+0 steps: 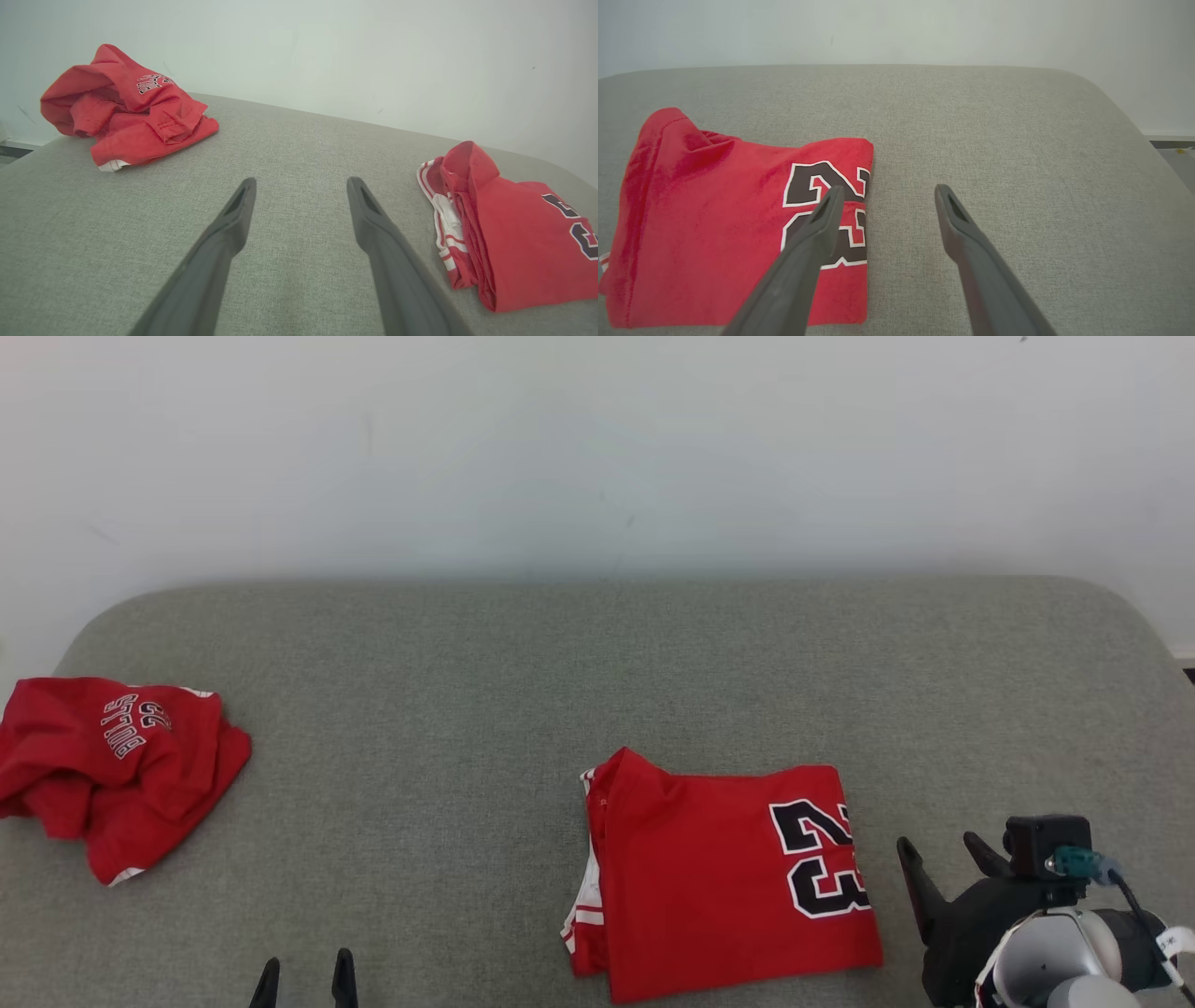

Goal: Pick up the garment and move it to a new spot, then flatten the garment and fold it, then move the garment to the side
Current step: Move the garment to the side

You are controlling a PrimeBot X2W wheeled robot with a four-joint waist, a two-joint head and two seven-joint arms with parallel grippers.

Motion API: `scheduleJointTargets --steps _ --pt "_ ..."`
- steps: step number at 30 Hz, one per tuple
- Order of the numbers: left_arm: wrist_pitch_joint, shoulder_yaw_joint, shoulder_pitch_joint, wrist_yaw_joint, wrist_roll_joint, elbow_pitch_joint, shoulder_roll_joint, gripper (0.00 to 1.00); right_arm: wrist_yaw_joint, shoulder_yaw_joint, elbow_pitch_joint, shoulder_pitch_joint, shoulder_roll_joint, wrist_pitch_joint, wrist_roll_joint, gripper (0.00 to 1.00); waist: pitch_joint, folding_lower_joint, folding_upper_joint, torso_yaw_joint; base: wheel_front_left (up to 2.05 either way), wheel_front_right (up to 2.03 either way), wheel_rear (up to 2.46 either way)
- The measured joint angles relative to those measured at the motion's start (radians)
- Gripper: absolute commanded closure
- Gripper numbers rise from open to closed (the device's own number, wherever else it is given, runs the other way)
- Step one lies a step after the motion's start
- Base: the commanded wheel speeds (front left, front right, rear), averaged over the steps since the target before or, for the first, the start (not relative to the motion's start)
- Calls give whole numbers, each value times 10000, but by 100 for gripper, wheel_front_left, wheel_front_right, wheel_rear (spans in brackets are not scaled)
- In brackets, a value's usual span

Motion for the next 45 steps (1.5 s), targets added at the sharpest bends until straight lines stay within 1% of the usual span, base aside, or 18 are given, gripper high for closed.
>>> scheduleJointTargets --steps 2,4,10,18,20,21,22,25,27,28,29,37,42,45 --pt "0 -100 -80 2 -6 -29 0 0 0 -161 224 -315 -52 980 52 0 101 1 1 93 0 0 0" --pt "0 -213 -212 54 -21 -109 -2 0 0 -366 445 -606 -48 1634 217 0 215 0 1 217 0 0 0" --pt "0 -568 -663 167 -263 -334 -4 0 0 -815 1189 -1409 -33 2581 270 0 802 2 1 619 0 0 0" --pt "0 -800 -964 309 -443 -380 2 0 0 -813 1666 -1968 -25 3505 454 0 1561 3 1 1343 0 0 0" --pt "0 -830 -1030 309 -460 -397 0 0 -2 -779 1787 -2015 -25 4044 447 0 1731 2 1 1487 0 0 0" --pt "0 -830 -1030 309 -460 -397 0 0 -2 -779 1787 -2015 -25 4044 447 0 1731 2 1 1487 0 0 0" --pt "0 -853 -1056 311 -481 -403 0 0 -2 -750 1801 -2037 -59 4328 435 0 1807 2 1 1551 0 0 0" --pt "0 -918 -1123 337 -518 -403 2 0 -2 -606 1707 -2150 -257 5196 355 0 2015 0 0 1708 0 0 0" --pt "0 -982 -1202 349 -535 -422 -4 0 -6 -322 1515 -2206 -460 5660 385 0 2140 0 0 1778 0 0 0" --pt "0 -1007 -1260 347 -541 -445 -2 0 -19 -211 1413 -2225 -566 5850 456 25 2199 0 0 1800 0 0 0" --pt "0 -1026 -1303 349 -543 -470 0 0 -21 -25 1285 -2234 -700 5956 500 100 2259 0 -1 1816 0 0 0" --pt "0 -1162 -1539 420 -523 -886 -2 0 10 1549 520 -2567 -1887 6263 892 100 2632 0 0 1697 0 0 0" --pt "0 -1104 -2027 407 -399 -1421 -2 0 2 2353 313 -3611 -2842 6098 1072 100 3073 2 2 1391 0 0 0" --pt "0 -1072 -2319 337 -165 -1701 -8 0 2 2617 412 -4198 -3154 5846 1179 100 3380 2 2 1066 0 0 0"
